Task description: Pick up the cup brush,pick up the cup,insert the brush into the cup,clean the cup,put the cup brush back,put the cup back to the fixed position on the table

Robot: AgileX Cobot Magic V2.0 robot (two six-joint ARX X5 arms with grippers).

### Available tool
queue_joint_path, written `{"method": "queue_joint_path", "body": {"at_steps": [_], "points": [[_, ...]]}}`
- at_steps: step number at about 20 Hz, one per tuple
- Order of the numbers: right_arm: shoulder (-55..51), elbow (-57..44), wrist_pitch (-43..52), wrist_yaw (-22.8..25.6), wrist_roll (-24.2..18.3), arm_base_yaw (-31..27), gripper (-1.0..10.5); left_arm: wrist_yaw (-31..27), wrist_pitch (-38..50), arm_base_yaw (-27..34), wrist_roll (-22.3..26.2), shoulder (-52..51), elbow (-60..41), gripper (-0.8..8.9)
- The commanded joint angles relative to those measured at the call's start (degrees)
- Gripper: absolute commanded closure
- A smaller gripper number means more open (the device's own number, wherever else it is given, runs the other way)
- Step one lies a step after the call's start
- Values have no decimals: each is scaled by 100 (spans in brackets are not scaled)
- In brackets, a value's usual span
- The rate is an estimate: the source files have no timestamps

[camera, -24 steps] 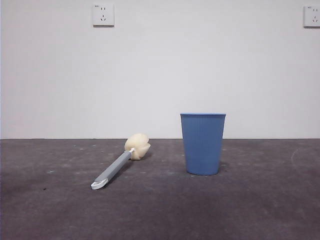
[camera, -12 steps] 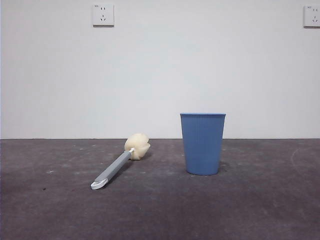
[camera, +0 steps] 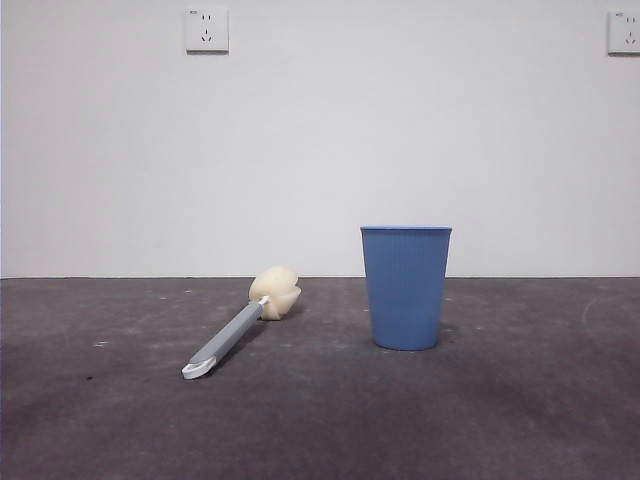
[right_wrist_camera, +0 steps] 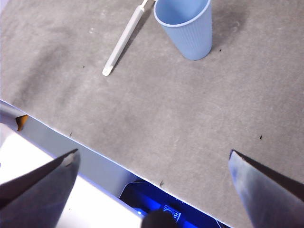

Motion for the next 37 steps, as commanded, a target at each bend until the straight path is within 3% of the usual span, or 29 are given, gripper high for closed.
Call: {"method": "queue_joint_path", "body": {"at_steps": [1, 6, 13, 17, 26, 32, 37], "points": [[-4, 20, 26, -11, 13, 13, 380, 4, 289, -35, -170, 210, 197, 319], [-4, 20, 26, -11, 17, 13, 380, -236, 949, -688, -533, 1062, 640, 319], [-4, 20, 24, -11, 59, 13, 380, -2015, 2437, -2461, -1281, 3077, 1117, 320], [-4, 20, 22, -11, 103, 13, 380, -2688, 2667, -2918, -1403, 4524, 1615, 320], [52, 20, 28, -9, 103, 13, 381, -3012, 3279, -3108, -1714, 6544, 1941, 354], [107, 20, 33, -9, 101, 13, 381, -3475, 3318, -3145, -1788, 6760, 1939, 354], [107, 20, 35, -11, 101, 13, 381, -3499, 3362, -3211, -1864, 6916, 1939, 354]]}}
